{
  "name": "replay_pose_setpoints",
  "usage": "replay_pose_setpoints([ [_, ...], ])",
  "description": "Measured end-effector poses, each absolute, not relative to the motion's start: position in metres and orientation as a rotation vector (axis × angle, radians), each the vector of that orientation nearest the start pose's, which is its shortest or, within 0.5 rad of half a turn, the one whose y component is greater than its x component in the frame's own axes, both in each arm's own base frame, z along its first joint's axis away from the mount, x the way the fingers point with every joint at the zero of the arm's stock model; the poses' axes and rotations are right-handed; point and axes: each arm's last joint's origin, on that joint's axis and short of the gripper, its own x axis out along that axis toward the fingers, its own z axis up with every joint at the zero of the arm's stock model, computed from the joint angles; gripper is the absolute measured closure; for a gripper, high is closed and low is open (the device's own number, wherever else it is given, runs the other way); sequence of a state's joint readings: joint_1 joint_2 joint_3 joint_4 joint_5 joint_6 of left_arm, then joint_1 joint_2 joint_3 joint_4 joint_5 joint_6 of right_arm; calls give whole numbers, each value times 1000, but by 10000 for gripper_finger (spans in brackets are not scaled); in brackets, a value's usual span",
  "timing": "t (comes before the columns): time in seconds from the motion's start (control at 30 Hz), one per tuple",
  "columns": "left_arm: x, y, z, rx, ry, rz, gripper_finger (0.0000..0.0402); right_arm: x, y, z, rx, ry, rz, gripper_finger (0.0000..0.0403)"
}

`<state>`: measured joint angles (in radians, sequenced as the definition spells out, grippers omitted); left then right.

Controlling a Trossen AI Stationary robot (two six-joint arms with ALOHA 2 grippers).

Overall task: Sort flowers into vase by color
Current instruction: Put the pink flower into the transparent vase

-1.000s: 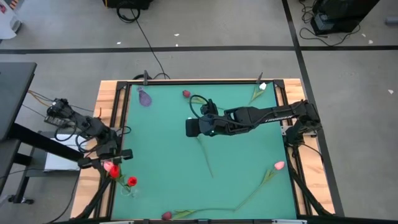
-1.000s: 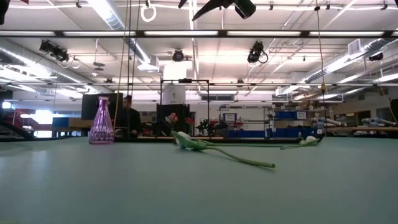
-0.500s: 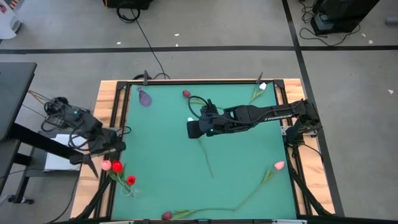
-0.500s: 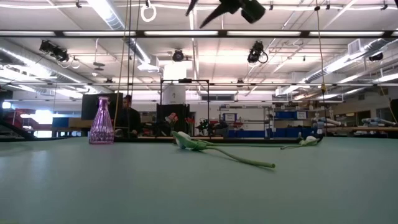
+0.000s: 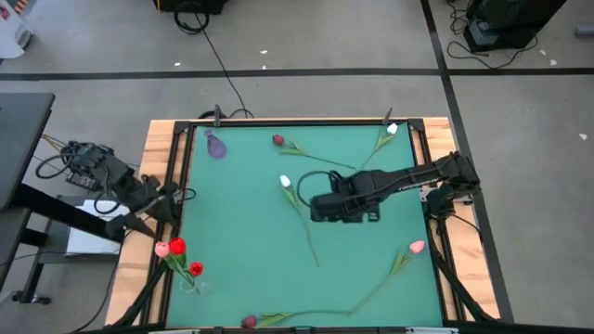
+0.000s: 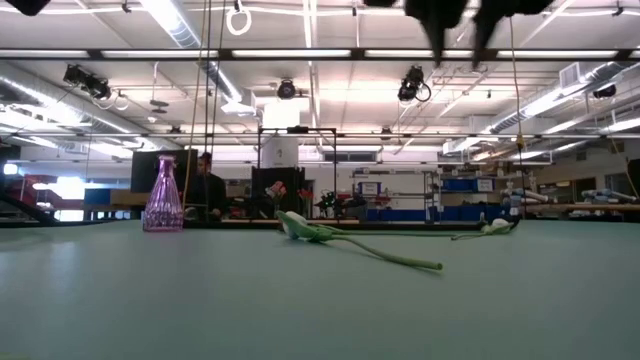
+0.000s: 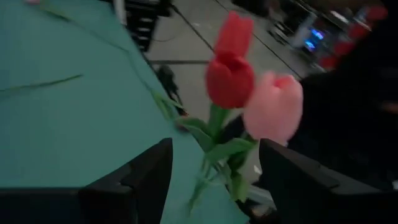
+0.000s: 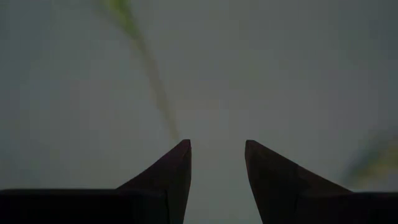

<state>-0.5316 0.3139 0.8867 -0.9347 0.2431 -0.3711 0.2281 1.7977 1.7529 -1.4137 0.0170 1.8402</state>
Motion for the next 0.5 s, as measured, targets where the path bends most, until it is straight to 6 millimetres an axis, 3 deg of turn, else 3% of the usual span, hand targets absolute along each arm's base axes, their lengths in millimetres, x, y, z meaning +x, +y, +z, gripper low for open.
replay_pose_setpoints([
  [0.27, 30, -15, 343, -435, 469, -337, 157, 308, 117, 262, 1372, 1251, -1336, 243],
  [0.5, 53, -25, 341, -472, 535, -191, 157, 288, 162, 232, 1486, 1353, -1388, 243],
])
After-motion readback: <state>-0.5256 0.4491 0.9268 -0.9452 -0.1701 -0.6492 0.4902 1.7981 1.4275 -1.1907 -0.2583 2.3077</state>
